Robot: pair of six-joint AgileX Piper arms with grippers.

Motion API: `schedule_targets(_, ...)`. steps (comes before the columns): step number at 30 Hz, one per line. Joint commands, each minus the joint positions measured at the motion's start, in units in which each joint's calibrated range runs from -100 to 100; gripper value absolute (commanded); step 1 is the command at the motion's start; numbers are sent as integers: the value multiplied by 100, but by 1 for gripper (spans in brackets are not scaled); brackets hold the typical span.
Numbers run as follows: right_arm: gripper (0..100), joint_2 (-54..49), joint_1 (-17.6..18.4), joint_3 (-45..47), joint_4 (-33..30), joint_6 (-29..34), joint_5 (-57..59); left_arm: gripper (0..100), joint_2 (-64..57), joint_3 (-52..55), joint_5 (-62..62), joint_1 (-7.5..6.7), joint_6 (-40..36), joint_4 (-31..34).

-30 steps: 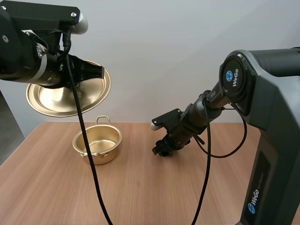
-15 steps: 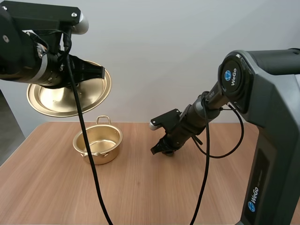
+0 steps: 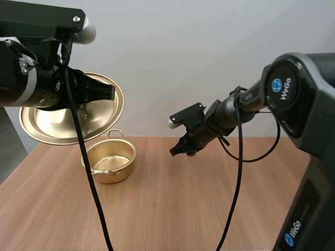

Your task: Open the pot, put the car inside, and close it

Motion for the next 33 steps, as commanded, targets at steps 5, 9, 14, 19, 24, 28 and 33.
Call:
schedule_targets(5, 0, -119, 271, -606, 33, 10, 1867, 0, -1037, -7, 625, 4, 111, 60)
schedule_targets(9, 0, -119, 486, -739, 118, 10, 1824, 0, -1400, -7, 1074, 4, 111, 296)
schedule_targets(14, 0, -119, 837, -910, 118, 10, 1643, 0, -1660, -7, 1374, 4, 111, 550)
schedule_targets(19, 0, -119, 1140, -1117, 118, 10, 1573, 0, -1822, -62, 1374, 4, 111, 614)
schedule_targets(24, 0, -29, 1361, -1387, 118, 10, 1443, 0, -1876, -108, 1374, 4, 111, 705)
schedule_targets(28, 0, 334, 1416, -1715, 118, 10, 1463, 0, -1876, -108, 1374, 26, 111, 705)
schedule_targets(33, 0, 930, 1416, -2079, 118, 10, 1531, 0, -1876, -108, 1374, 131, 111, 668)
